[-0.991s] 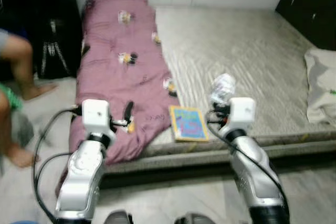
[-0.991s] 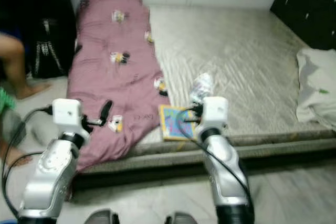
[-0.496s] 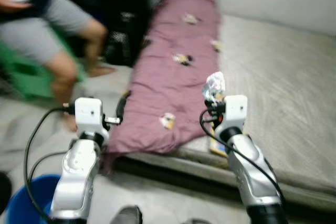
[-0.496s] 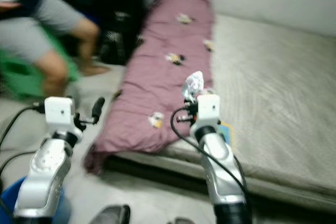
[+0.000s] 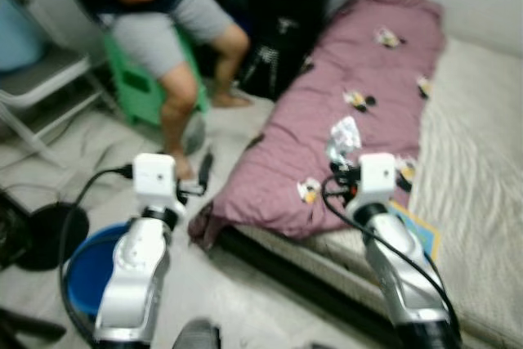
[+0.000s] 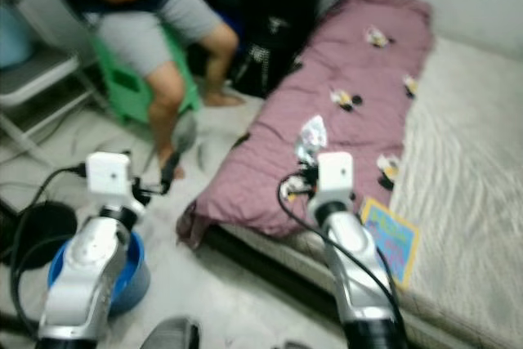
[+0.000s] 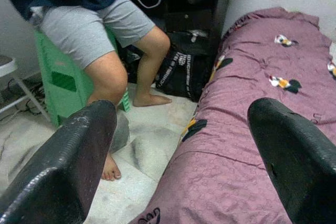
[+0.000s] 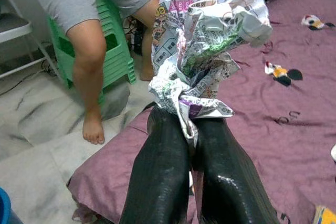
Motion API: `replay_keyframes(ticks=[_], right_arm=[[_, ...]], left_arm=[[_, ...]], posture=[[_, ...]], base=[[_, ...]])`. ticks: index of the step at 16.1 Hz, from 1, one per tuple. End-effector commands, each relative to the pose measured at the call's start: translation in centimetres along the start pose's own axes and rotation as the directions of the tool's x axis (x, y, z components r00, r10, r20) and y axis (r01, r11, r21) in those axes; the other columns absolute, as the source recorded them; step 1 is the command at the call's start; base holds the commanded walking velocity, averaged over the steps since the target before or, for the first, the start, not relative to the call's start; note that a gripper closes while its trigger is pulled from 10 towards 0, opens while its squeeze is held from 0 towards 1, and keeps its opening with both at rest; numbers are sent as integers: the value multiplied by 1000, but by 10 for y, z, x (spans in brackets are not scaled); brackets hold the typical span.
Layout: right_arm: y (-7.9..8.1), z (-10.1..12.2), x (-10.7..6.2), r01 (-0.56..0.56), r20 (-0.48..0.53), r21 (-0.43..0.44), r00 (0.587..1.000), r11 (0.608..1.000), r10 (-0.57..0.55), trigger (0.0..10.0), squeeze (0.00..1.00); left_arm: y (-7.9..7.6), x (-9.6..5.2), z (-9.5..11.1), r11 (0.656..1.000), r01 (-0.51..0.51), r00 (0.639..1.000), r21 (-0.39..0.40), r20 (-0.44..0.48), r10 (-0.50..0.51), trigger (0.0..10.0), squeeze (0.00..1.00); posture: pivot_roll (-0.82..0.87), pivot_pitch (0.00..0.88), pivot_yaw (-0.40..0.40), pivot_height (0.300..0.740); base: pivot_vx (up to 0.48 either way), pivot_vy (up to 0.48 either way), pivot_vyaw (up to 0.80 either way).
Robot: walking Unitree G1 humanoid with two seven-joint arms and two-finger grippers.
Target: Clean up the room
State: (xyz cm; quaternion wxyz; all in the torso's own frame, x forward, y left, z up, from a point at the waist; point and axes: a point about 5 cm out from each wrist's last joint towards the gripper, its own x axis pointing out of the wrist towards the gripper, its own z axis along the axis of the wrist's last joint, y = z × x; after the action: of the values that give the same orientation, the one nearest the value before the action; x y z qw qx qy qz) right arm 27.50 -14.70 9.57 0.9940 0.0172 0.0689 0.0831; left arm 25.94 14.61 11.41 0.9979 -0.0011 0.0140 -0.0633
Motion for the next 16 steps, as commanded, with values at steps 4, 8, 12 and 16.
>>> replay_keyframes(ticks=[4,8,12,16], right_arm=[[5,4,2,-26,14,4,1000,1000,26,10000,0],[6,3,2,-33,13,4,999,999,33,10000,0],[7,3,2,-39,11,1,999,999,39,10000,0],[8,3,2,-47,10,4,999,999,47,10000,0]], left_arm=[[4,-1,1,1000,-9,1000,13,0,9,10000,0],[4,-2,-1,1000,-4,1000,11,-7,4,10000,0],[2,-1,0,1000,14,1000,1,-4,-14,10000,0],[-1,-1,2,999,51,999,-16,9,-51,10000,0]], posture=[[-12,44,-67,740],[-11,45,-68,740],[-12,46,-67,740],[-12,51,-67,740]], base=[[0,0,800],[0,0,800],[0,0,800],[0,0,800]])
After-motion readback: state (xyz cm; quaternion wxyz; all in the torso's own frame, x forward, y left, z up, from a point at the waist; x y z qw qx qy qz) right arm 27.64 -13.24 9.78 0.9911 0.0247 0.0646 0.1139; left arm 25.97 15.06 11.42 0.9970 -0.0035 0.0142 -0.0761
